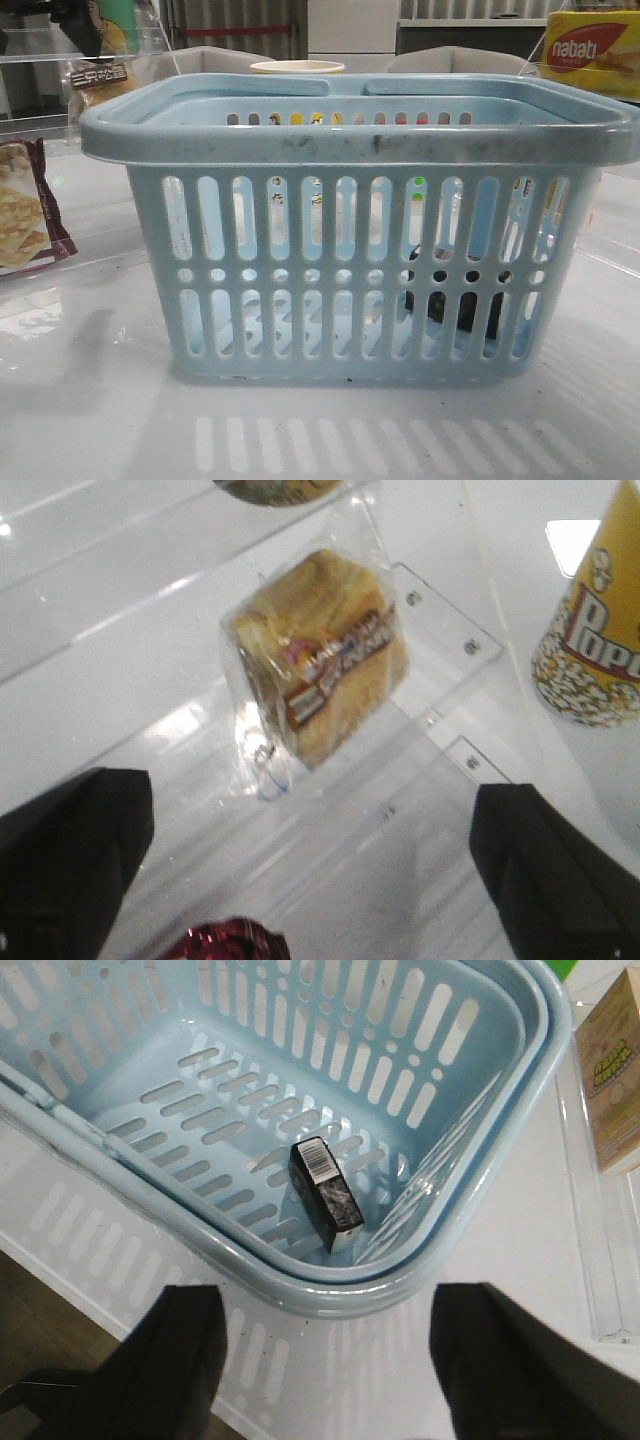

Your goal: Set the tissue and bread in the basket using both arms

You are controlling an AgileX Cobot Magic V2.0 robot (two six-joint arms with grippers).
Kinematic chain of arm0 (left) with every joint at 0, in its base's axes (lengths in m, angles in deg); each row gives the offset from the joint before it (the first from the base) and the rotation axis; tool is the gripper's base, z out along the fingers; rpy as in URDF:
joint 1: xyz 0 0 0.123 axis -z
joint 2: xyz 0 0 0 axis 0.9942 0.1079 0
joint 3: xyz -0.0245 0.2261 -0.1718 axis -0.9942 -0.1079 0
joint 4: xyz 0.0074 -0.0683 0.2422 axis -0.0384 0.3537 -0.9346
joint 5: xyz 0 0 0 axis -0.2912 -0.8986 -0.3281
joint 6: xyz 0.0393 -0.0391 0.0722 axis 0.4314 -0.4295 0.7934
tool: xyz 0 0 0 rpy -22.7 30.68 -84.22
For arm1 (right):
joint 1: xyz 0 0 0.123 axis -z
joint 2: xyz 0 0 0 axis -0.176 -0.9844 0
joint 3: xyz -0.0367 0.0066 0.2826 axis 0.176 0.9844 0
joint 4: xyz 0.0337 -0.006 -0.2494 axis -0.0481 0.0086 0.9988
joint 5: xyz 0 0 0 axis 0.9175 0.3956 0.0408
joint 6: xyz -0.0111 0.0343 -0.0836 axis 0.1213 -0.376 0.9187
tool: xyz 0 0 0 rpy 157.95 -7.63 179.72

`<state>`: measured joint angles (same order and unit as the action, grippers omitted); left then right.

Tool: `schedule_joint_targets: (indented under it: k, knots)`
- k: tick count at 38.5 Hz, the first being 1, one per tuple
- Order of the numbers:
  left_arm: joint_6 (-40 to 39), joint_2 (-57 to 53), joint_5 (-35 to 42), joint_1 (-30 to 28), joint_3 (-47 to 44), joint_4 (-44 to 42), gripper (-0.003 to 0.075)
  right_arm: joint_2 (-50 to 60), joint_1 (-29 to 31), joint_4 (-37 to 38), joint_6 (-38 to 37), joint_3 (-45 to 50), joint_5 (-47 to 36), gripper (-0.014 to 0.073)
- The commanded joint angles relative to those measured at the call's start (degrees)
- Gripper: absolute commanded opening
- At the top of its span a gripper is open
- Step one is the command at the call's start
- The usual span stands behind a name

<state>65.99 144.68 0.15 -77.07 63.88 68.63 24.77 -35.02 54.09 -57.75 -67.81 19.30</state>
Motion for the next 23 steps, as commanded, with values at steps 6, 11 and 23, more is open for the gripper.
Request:
schedule_joint_targets:
  k: [6, 11, 23]
  knots:
    - [-0.3, 5.2, 7.5, -0.5, 9.0, 0.1, 0.0687, 0.3, 0.0, 0.6, 0.4, -1.5, -3.5, 0.0545]
    - [-0.3, 8.4, 12.1, -0.8, 9.9, -0.2, 0.0687, 0.3, 0.0, 0.6, 0.4, -1.5, -3.5, 0.0545]
    - [-0.3, 12.0, 17.2, -0.8, 10.0, -0.2, 0.0617, 0.3, 0.0, 0.6, 0.4, -1.5, -3.5, 0.0545]
